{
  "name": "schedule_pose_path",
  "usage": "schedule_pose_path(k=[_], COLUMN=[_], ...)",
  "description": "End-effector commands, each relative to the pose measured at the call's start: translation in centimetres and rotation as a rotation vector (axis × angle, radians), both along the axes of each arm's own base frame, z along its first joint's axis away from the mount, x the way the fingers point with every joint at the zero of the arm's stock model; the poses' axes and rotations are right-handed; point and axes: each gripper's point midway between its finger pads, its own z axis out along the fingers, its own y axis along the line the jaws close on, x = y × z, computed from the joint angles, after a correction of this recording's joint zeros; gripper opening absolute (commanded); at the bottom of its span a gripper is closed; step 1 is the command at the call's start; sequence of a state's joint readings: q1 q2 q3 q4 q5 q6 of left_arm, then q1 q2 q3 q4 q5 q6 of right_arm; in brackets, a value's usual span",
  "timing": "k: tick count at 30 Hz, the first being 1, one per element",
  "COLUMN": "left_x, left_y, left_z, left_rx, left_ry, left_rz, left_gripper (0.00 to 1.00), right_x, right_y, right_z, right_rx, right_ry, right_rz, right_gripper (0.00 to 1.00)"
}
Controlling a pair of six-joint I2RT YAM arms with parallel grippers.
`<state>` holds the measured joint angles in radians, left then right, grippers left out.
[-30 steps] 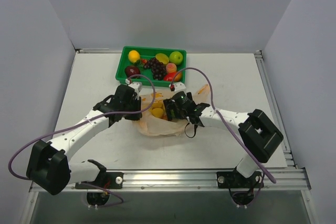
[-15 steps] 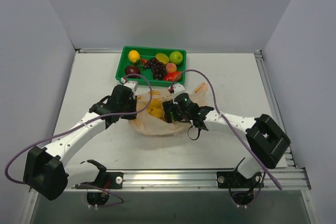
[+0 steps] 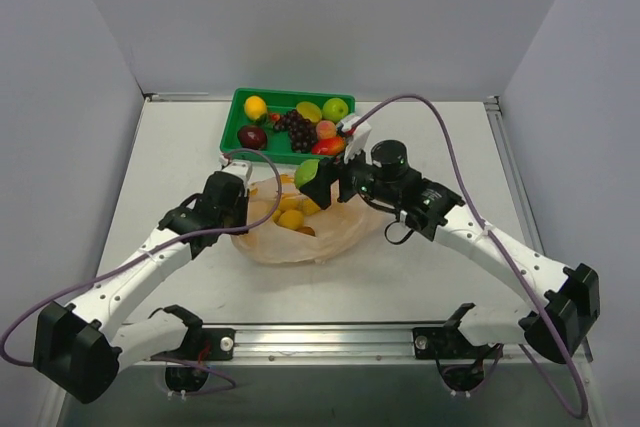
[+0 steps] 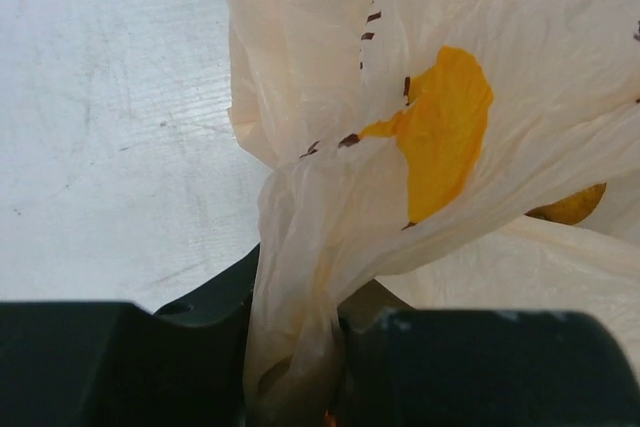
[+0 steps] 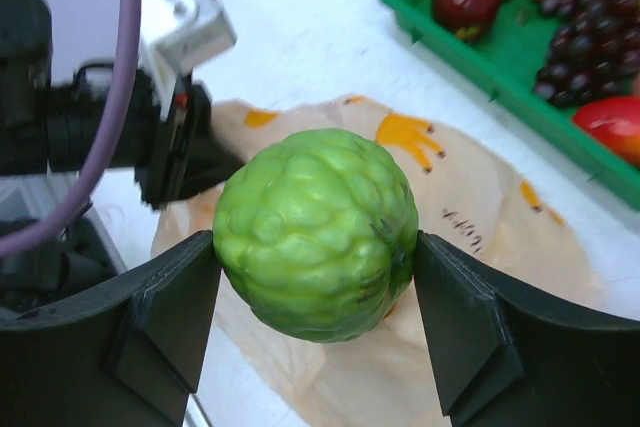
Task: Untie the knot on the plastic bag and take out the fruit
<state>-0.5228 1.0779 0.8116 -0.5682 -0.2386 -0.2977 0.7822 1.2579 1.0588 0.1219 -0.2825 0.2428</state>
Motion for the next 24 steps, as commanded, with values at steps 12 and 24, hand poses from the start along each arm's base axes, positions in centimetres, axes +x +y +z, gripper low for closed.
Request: schedule_pose_path(k=[12,24], left_x=[-0.3,0.2], left_y=[-3.3,-2.7], left_z=[-3.2,-4.1], left_rx=[-0.059,-0.056], left_ry=[0.150,0.177], left_rz=[-0.123,-0.091], left_gripper=[0.28,0.29], right_x=[20.1,25.6], right_y=[-3.7,0.1], right_z=[-3.2,-10.1], right_rx=[-0.128,-0.147], right_ry=[-0.022,0.056], right_rz=[-0.311,-0.207], right_gripper=[0.20,0.45])
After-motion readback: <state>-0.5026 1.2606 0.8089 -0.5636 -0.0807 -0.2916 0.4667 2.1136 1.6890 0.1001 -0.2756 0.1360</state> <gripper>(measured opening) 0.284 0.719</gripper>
